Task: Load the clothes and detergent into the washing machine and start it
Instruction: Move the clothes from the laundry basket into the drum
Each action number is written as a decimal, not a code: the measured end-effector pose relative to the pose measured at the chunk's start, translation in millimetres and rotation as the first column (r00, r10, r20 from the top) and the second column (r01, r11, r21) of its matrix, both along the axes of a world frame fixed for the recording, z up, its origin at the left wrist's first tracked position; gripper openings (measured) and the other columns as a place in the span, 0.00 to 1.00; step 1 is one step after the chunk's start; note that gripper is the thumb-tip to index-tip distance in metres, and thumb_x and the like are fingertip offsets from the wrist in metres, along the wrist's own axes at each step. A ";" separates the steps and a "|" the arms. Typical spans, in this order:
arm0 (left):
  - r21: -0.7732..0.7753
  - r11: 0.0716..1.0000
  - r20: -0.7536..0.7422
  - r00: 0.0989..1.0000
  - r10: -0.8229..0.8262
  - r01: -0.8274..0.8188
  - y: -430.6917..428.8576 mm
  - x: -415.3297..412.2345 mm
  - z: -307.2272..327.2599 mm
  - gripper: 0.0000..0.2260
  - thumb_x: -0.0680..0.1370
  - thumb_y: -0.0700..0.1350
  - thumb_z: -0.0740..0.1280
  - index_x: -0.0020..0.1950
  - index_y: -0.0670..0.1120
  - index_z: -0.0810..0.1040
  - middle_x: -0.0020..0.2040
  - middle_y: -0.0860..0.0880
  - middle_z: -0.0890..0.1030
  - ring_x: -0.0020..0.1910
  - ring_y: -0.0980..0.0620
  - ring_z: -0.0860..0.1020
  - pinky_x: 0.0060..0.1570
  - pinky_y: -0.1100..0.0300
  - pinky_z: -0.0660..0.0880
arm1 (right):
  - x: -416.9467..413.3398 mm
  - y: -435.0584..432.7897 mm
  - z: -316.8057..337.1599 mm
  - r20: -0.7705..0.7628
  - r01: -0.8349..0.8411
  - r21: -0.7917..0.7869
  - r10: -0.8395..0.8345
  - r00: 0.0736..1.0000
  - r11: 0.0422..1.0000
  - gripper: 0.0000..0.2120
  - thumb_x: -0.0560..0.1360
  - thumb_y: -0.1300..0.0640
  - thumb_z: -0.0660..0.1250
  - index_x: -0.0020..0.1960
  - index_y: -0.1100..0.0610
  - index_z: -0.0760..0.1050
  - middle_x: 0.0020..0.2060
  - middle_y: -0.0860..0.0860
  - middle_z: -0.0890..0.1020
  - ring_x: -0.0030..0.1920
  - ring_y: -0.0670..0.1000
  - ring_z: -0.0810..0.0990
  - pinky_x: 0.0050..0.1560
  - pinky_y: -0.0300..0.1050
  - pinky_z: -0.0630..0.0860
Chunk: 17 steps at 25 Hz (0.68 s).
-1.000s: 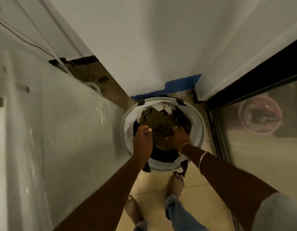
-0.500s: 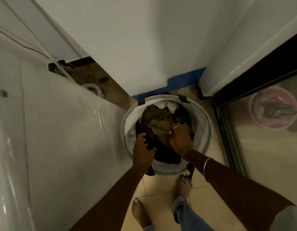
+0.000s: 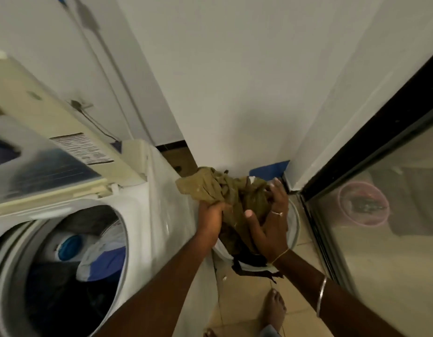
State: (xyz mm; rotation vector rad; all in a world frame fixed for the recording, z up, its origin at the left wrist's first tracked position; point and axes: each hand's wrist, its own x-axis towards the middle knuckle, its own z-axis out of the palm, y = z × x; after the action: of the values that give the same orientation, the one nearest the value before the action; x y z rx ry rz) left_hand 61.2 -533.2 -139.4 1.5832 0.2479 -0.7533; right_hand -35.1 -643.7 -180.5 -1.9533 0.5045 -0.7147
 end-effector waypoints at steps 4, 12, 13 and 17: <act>-0.273 0.923 -0.063 0.962 0.264 -0.271 52.5 -9.9 76.4 0.15 0.65 0.41 0.66 0.49 0.44 0.82 0.47 0.40 0.84 0.47 0.40 0.82 0.50 0.47 0.80 | -8.2 54.1 46.7 -0.053 -0.062 0.329 0.084 0.995 0.942 0.42 0.72 0.38 0.69 0.78 0.44 0.51 0.72 0.46 0.69 0.72 0.49 0.69 0.69 0.59 0.70; -0.522 0.488 -0.269 0.678 0.684 -0.700 228.8 -11.8 146.3 0.14 0.76 0.46 0.62 0.57 0.44 0.83 0.53 0.42 0.84 0.49 0.43 0.83 0.52 0.50 0.79 | 63.8 232.9 147.4 0.029 -0.392 0.068 0.391 0.920 0.918 0.25 0.73 0.41 0.69 0.67 0.48 0.71 0.58 0.47 0.80 0.59 0.48 0.78 0.59 0.52 0.77; -0.500 0.463 -0.259 0.637 0.726 -0.732 254.0 -5.8 142.9 0.13 0.75 0.46 0.63 0.56 0.44 0.83 0.54 0.42 0.84 0.47 0.44 0.83 0.47 0.52 0.79 | 74.7 255.7 151.8 0.001 -0.439 0.029 0.440 0.898 0.898 0.24 0.73 0.41 0.69 0.66 0.48 0.72 0.57 0.46 0.80 0.57 0.47 0.79 0.58 0.50 0.77; -0.063 0.697 -0.246 0.688 0.683 -0.715 349.3 15.8 107.2 0.20 0.78 0.52 0.65 0.66 0.43 0.77 0.63 0.41 0.79 0.59 0.40 0.79 0.47 0.46 0.81 | 119.2 331.1 124.8 -0.306 -0.580 -0.075 0.535 0.788 0.811 0.20 0.75 0.44 0.67 0.64 0.50 0.74 0.56 0.48 0.81 0.56 0.48 0.78 0.59 0.51 0.76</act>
State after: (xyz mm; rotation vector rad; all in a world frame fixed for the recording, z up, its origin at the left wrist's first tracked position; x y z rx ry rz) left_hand 77.0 -183.9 -32.2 1.1155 0.8812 -0.3037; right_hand 84.1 -312.6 -55.7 -2.2182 -0.0025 -0.1038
